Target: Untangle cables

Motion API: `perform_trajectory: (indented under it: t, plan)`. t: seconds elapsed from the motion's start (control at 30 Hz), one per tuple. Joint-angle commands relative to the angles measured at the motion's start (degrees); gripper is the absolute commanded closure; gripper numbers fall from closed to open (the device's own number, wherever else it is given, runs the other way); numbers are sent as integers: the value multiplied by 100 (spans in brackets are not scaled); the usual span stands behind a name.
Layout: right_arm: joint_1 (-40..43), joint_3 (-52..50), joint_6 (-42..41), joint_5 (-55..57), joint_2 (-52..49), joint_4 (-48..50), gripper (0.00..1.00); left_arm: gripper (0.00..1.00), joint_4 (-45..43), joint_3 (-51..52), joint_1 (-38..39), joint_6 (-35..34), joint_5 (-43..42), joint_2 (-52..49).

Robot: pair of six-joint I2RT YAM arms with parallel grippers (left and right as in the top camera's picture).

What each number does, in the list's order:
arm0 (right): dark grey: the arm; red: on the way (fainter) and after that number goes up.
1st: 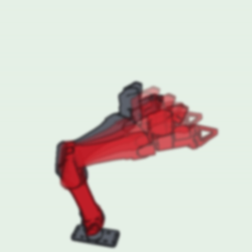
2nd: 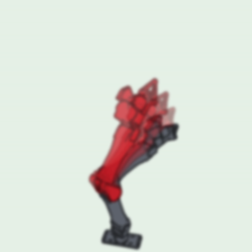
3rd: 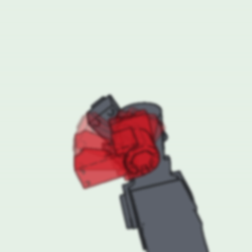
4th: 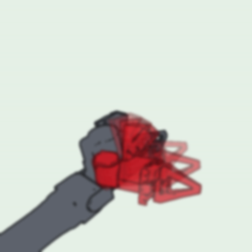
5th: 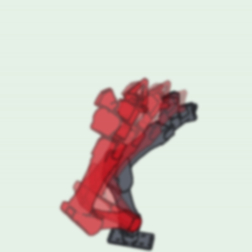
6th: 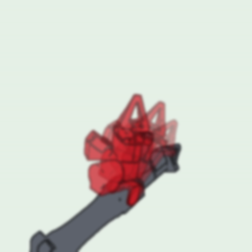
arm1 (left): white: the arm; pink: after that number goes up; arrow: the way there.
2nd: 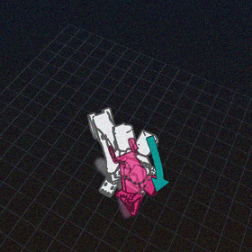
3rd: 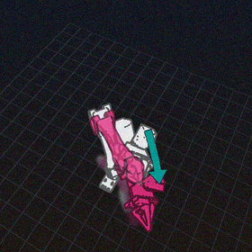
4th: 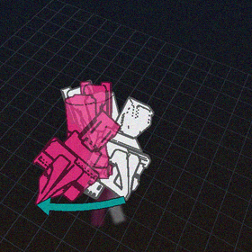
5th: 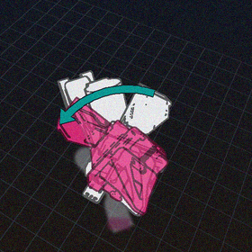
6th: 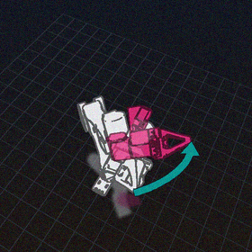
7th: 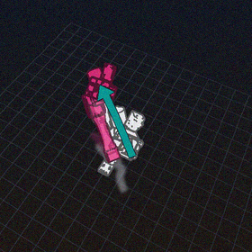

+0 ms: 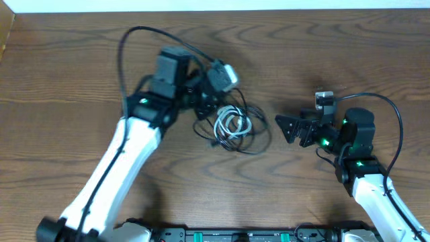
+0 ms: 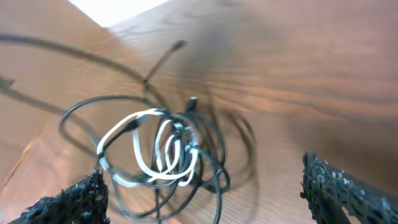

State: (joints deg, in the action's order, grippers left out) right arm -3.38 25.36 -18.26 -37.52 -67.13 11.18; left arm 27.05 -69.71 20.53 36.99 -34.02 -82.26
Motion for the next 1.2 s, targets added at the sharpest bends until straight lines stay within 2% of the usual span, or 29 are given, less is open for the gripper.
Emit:
perform_trajectory:
  t: [0.0, 0.1, 0.23, 0.37, 0.5, 0.67, 0.77, 0.8, 0.93, 1.03, 1.13, 1.17]
  plan:
    - [37, 44, 315, -872, 0, 334, 3, 93, 42, -7, -151, -94, 20, 527]
    - [33, 44, 382, -1045, 0, 409, 5, 93, 13, -7, -149, -94, 17, 656]
    - [28, 44, 619, -1392, 0, 444, 13, 93, -337, -17, -151, -326, 20, 728]
    - [28, 44, 702, -1519, 0, 444, 14, 92, -931, -28, -149, -883, -42, 739]
    - [28, 44, 831, -1508, 0, 450, 16, 92, -1572, -37, -151, -1196, -754, 748]
    - [28, 44, 828, -1425, 0, 442, 18, 93, -2402, -192, -199, -1690, -800, 754]
    - [28, 44, 828, -1412, 0, 417, 19, 93, -2588, -341, -254, -1829, -800, 769]
    - [28, 44, 828, -1399, 0, 387, 19, 92, -2579, -350, -262, -1829, -800, 774]
    - [28, 44, 831, -1338, -2, 177, 17, 93, -1519, -350, -262, -1580, -769, 695]
    - [28, 44, 879, -1338, -2, 92, 14, 92, -424, -345, -262, -1141, -516, 487]
    - [2, 37, 1029, -1331, -13, 55, 11, 92, 201, -337, -262, -1108, -76, 166]
    - [-52, 35, 1126, -1259, -37, 55, 10, 83, 321, -334, -262, -1108, 4, 4]
